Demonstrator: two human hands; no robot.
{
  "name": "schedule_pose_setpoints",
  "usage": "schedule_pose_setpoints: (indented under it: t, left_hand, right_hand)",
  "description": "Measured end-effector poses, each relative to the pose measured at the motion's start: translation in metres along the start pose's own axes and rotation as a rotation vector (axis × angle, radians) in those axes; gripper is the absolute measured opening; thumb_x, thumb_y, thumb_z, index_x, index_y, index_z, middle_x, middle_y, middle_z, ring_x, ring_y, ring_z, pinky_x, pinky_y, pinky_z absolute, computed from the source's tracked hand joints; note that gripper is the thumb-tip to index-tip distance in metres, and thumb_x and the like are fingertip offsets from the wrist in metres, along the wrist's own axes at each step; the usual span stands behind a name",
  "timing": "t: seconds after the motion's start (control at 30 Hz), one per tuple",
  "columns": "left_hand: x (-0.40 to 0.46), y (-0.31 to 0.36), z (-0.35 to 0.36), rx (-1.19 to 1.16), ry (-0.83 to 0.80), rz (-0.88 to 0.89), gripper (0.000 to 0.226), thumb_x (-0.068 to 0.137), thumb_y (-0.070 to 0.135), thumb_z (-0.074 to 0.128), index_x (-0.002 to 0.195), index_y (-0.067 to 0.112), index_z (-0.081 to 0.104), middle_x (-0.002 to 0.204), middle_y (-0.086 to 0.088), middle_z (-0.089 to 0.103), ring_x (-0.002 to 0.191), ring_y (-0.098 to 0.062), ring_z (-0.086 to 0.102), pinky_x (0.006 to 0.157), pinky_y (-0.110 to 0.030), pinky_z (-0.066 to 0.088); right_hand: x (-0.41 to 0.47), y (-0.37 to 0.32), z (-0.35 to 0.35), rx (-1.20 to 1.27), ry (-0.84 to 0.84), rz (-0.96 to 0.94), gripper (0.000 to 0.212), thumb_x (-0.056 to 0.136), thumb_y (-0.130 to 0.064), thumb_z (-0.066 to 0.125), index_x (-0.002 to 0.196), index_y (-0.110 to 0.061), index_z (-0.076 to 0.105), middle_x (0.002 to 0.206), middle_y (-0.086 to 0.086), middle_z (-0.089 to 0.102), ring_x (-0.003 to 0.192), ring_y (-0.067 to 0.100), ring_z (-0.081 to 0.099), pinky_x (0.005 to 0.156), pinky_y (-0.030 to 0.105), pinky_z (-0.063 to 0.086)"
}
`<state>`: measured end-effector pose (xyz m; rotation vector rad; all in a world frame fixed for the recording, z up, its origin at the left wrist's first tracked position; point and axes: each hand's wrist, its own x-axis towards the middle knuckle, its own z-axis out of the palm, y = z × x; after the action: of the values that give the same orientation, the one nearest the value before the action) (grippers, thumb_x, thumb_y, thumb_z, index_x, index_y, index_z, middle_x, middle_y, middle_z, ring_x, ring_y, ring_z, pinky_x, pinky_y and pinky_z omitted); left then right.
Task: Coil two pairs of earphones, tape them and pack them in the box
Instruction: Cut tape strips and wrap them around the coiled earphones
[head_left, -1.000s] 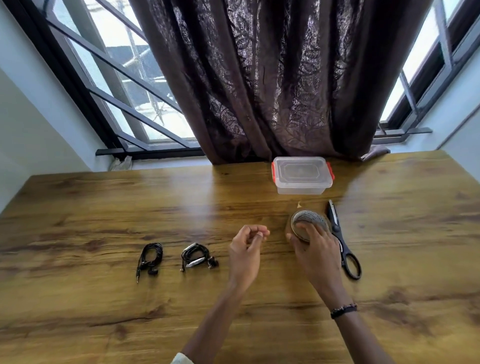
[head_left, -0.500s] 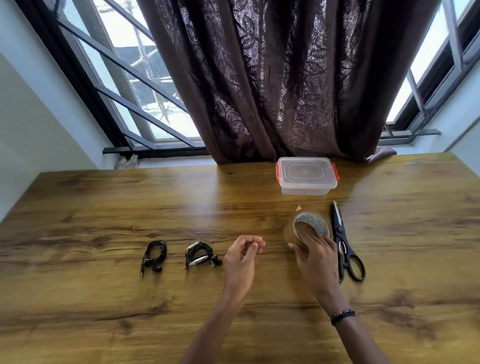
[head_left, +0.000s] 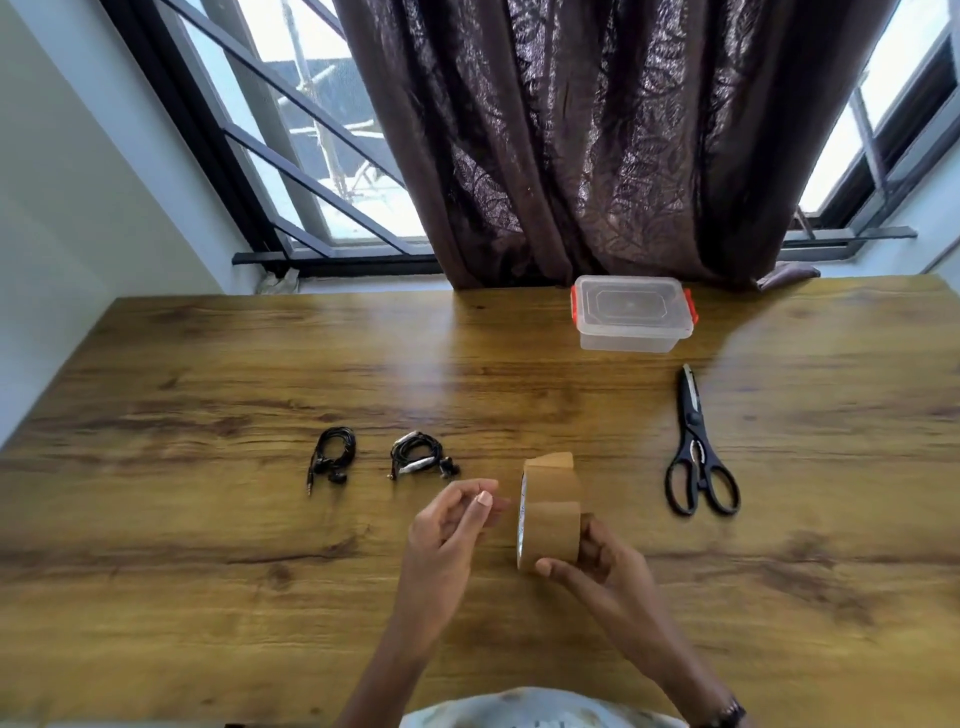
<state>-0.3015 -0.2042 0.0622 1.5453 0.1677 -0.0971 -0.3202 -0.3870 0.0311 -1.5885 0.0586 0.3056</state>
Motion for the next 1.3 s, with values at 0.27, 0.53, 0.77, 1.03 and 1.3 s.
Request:
schedule_pose_setpoints:
  t: [0.27,0.53,0.77,1.03,1.3]
  left_hand:
    - [-0.010,-0.008,0.002,0.223,0.074,0.021,0.013,0.092,0.021,0.060,0.103,0.025,0.064,0.091,0.004,0.071,0.085,-0.008,0.067,0.074,-0.023,0.053]
    - [0.019,0.021,0.003,0.382,0.060,0.255,0.018,0.093,0.025,0.058,0.111,0.025,0.060,0.106,0.011,0.063,0.097,0.005,0.059,0.077,-0.008,0.047]
    - [0.053,0.027,0.008,0.566,-0.322,0.180,0.033,0.091,0.030,0.062,0.122,0.019,0.059,0.111,0.010,0.064,0.102,0.002,0.059,0.088,-0.017,0.049]
    - [0.059,0.025,0.011,0.648,-0.347,0.154,0.030,0.081,0.026,0.074,0.110,0.022,0.069,0.098,0.010,0.068,0.092,0.000,0.062,0.080,-0.018,0.051]
    - [0.061,0.029,0.015,0.696,-0.268,0.215,0.002,0.081,0.022,0.074,0.080,0.023,0.072,0.080,0.017,0.069,0.077,0.005,0.061,0.069,-0.009,0.043]
  right_hand:
    - [-0.001,-0.002,0.004,-0.061,-0.087,0.015,0.048,0.077,-0.006,0.076,0.120,-0.015,0.056,0.109,-0.002,0.073,0.103,0.009,0.068,0.084,0.023,0.054]
    - [0.000,-0.003,0.002,-0.133,-0.106,-0.007,0.047,0.075,-0.008,0.080,0.116,-0.016,0.058,0.107,-0.006,0.073,0.103,0.008,0.068,0.086,0.023,0.054]
    - [0.001,-0.008,0.000,-0.151,-0.128,0.000,0.046,0.076,-0.010,0.080,0.116,-0.016,0.060,0.108,0.000,0.073,0.102,0.009,0.068,0.088,0.029,0.055]
    - [0.004,-0.028,0.001,0.022,-0.133,0.073,0.031,0.085,-0.031,0.068,0.113,-0.019,0.064,0.098,-0.006,0.074,0.089,0.008,0.068,0.075,0.022,0.053]
    - [0.014,-0.037,0.007,0.060,-0.044,0.091,0.022,0.094,-0.032,0.057,0.108,-0.019,0.069,0.081,-0.010,0.072,0.067,-0.002,0.060,0.059,0.011,0.044]
